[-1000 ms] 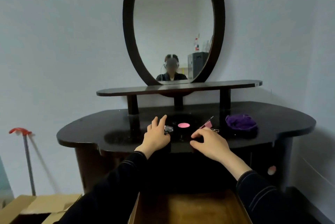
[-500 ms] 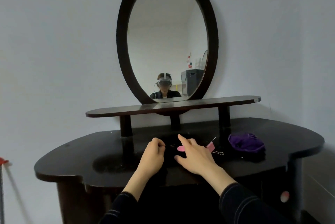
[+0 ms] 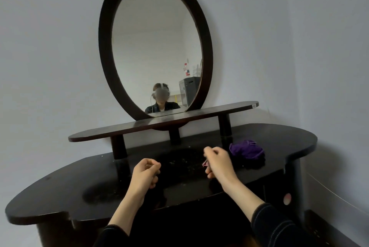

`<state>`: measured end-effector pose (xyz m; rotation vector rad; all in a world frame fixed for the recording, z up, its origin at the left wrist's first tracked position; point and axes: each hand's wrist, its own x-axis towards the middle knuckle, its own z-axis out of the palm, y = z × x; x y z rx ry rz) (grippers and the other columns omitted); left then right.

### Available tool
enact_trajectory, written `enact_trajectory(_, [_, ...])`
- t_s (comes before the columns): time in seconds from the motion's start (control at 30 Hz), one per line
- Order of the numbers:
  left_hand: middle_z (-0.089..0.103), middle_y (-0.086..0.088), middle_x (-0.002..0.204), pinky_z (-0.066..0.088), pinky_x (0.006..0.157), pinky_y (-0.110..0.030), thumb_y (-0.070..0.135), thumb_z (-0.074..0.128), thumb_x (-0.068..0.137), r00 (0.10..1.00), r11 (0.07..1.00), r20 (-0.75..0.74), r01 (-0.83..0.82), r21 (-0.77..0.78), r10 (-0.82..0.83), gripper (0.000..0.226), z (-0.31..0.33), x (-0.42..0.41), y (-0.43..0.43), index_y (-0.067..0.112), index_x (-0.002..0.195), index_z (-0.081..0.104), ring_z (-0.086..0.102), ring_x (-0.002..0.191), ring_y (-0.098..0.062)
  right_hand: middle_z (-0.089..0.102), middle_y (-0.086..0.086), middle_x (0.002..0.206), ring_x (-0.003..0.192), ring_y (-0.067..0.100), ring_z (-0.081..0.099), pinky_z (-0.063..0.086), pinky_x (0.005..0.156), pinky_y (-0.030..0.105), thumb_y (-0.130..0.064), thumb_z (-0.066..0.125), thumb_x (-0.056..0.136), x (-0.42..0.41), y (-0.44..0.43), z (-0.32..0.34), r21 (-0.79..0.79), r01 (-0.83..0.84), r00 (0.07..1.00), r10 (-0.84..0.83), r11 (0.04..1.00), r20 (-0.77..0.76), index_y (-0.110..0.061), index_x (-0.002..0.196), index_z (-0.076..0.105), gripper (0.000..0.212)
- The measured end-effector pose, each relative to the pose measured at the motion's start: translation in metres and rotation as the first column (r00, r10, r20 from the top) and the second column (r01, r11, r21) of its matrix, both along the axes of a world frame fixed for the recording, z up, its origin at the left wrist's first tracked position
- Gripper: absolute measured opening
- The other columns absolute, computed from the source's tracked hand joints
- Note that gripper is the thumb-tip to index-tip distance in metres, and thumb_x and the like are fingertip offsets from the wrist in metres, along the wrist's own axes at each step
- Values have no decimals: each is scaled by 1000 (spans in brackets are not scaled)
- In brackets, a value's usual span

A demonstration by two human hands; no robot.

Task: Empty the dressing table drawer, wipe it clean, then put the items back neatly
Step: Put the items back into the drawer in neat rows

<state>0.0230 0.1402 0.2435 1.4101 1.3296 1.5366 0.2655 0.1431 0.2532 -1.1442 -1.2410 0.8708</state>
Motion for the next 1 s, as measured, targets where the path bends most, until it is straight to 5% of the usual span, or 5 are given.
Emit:
enact_trajectory(0.13, [59, -2, 64, 33, 40, -23, 15, 62, 94, 1000, 1000, -5, 3, 2, -3, 9, 0, -1, -1, 9, 89, 65, 46, 47, -10, 67, 8, 85, 59, 12, 61, 49, 46, 20, -21, 54, 101, 19, 6, -4, 6, 149, 982, -147, 989, -117, -12, 101, 61, 11])
enact_trajectory(0.33, [61, -4, 64, 33, 40, -23, 16, 61, 93, 1000, 1000, 0, 1, -9, -1, 11, 0, 0, -2, 9, 88, 68, 47, 47, -11, 68, 2, 93, 80, 17, 66, 55, 72, 38, -48, 55, 100, 14, 18, 5, -53, 241, 964, -233, 969, 126, -11, 121, 56, 42])
enact_trajectory(0.67, [60, -6, 66, 31, 40, -23, 12, 60, 93, 999, 999, 15, 28, -20, -28, 12, 5, 3, -6, 6, 87, 68, 45, 47, -11, 66, -1, 77, 72, 21, 63, 44, 67, 34, -35, 57, 96, 0, 32, 5, -52, 464, 838, -419, 884, 348, -16, 88, 63, 22])
enact_trajectory(0.83, [59, -6, 67, 29, 40, -22, 13, 60, 93, 998, 999, 53, 44, -31, -42, 12, 5, 4, -12, 7, 86, 68, 44, 47, -11, 69, 2, 71, 61, 16, 61, 45, 52, 30, -20, 63, 94, 13, 20, 2, 20, 148, 989, -148, 989, -16, -13, 78, 69, 18])
enact_trajectory(1.0, [55, -7, 68, 25, 40, -20, 12, 60, 91, 987, 996, 143, 82, -21, -78, 15, 9, 11, -37, 13, 79, 68, 39, 44, -11, 65, 10, 69, 50, 14, 51, 27, 39, 21, -16, 65, 93, 24, -18, 8, 11, -264, 916, 255, 964, -309, -11, 73, 69, 21])
